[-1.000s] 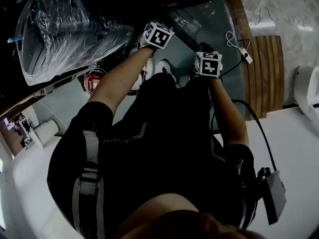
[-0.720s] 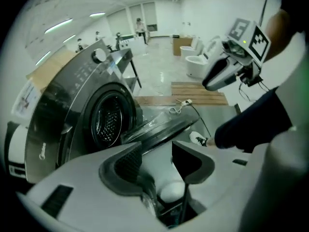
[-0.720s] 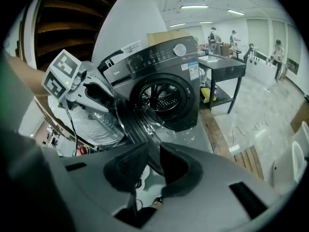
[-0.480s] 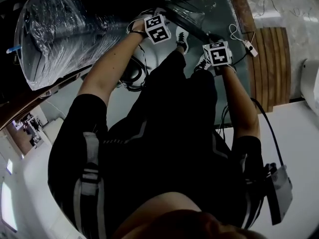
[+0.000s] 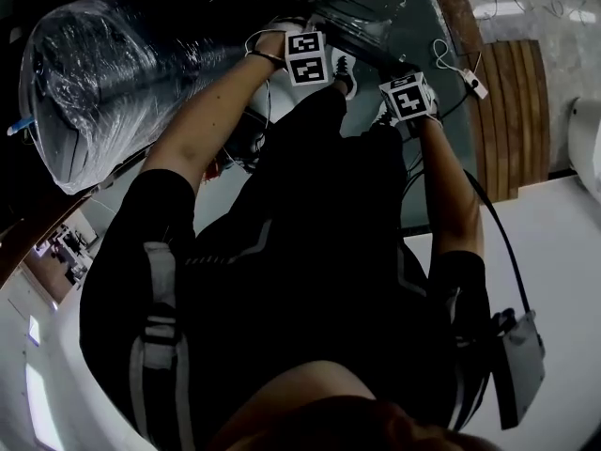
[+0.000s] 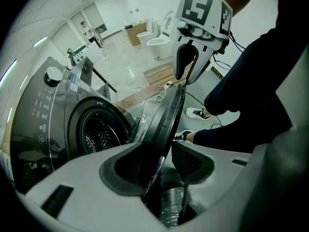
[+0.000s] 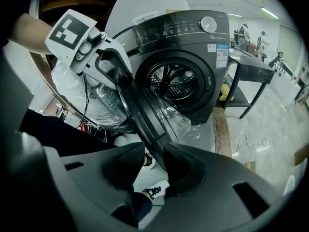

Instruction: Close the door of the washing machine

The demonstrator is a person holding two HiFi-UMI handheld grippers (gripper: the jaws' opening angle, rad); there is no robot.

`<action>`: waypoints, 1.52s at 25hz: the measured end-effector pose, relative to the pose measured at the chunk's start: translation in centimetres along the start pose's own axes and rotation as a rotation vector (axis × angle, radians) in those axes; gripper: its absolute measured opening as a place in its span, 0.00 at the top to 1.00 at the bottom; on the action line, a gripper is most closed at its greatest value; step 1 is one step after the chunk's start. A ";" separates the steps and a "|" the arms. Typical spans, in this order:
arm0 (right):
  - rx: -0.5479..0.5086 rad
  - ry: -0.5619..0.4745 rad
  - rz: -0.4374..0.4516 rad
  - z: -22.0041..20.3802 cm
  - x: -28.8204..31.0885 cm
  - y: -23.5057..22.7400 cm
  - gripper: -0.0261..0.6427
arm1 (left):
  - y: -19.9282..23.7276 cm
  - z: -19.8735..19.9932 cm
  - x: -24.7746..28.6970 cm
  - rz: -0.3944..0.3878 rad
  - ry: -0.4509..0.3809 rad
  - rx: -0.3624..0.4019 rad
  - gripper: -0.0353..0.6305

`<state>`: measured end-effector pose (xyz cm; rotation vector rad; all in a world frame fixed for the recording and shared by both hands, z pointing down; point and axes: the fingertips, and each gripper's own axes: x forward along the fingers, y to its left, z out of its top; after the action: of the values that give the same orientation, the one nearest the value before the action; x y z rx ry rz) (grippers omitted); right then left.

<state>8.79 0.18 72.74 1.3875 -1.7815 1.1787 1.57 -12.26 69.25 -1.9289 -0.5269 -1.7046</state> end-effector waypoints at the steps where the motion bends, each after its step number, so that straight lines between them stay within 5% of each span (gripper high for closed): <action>1: -0.006 0.000 -0.002 0.1 0.0 -0.2 0.77 | 0.1 0.2 0.0 -0.010 -0.010 0.009 0.66; 19: 0.065 -0.007 -0.163 4.5 0.6 -7.4 0.82 | 5.5 1.5 0.1 0.032 -0.111 0.004 0.75; 30: 0.169 -0.073 -0.254 8.2 1.1 -11.6 0.84 | 8.8 1.9 0.4 0.055 -0.144 -0.119 0.75; 38: 0.207 -0.029 -0.278 10.7 1.6 -13.2 0.84 | 10.6 1.7 0.6 0.022 -0.154 -0.164 0.75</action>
<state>21.69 -10.99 73.16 1.7161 -1.4579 1.2206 9.32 -19.70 68.47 -2.1866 -0.4306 -1.6388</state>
